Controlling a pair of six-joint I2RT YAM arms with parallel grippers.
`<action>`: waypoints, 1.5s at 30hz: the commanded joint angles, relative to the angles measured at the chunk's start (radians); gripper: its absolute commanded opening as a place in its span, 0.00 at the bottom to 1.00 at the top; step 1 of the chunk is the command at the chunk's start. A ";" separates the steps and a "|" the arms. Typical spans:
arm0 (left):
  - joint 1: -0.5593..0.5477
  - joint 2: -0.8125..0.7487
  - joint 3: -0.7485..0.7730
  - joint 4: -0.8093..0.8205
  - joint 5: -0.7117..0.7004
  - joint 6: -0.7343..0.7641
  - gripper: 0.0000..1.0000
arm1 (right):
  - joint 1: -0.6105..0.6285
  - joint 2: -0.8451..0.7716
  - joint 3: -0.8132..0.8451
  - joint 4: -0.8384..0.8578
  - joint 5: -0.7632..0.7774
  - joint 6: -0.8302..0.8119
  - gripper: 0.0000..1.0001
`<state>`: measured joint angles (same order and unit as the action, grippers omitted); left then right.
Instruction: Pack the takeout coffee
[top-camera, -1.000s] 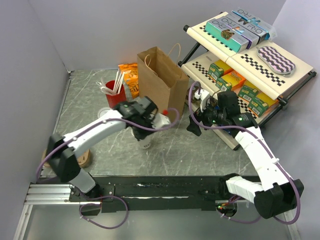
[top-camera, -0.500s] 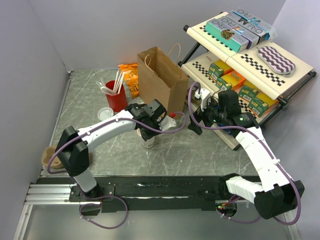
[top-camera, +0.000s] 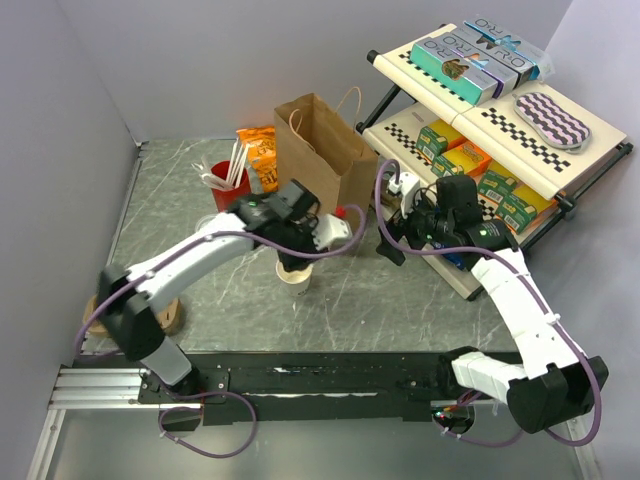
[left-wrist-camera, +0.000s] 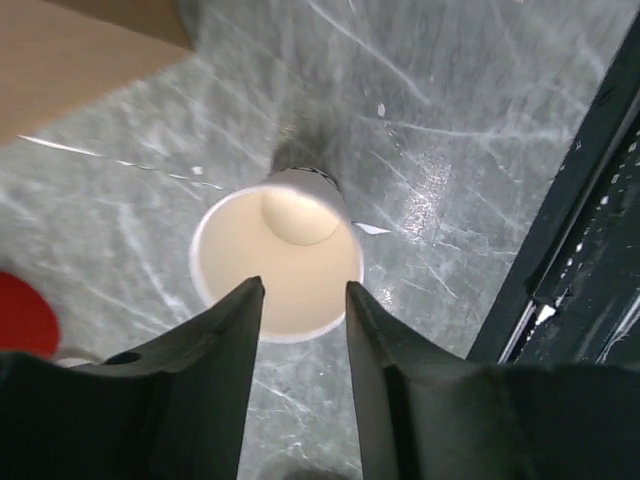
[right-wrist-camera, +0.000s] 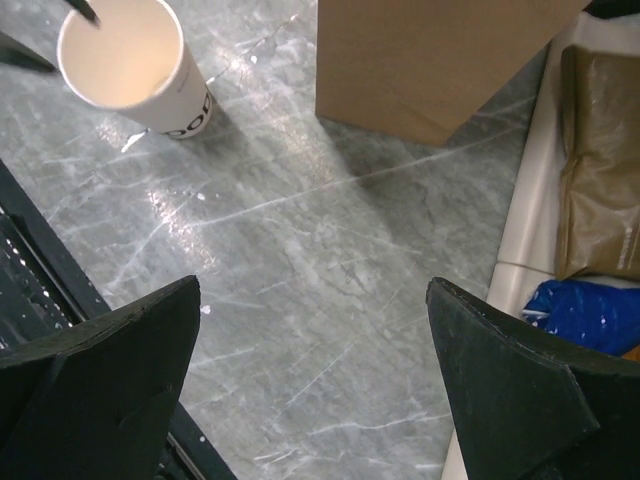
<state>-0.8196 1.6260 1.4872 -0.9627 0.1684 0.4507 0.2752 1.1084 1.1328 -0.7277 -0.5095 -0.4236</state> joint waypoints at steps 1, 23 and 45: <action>0.086 -0.204 0.012 0.073 0.091 0.059 0.52 | 0.005 0.007 0.064 -0.009 -0.033 -0.015 1.00; 0.597 0.115 -0.145 0.315 -0.280 -0.135 0.44 | 0.005 0.005 0.059 0.004 -0.040 0.000 1.00; 0.622 0.321 -0.061 0.367 -0.283 -0.087 0.31 | 0.005 -0.007 0.030 0.022 -0.020 0.011 1.00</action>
<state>-0.2012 1.9301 1.4010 -0.5907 -0.1028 0.3527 0.2752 1.1107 1.1580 -0.7288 -0.5243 -0.4160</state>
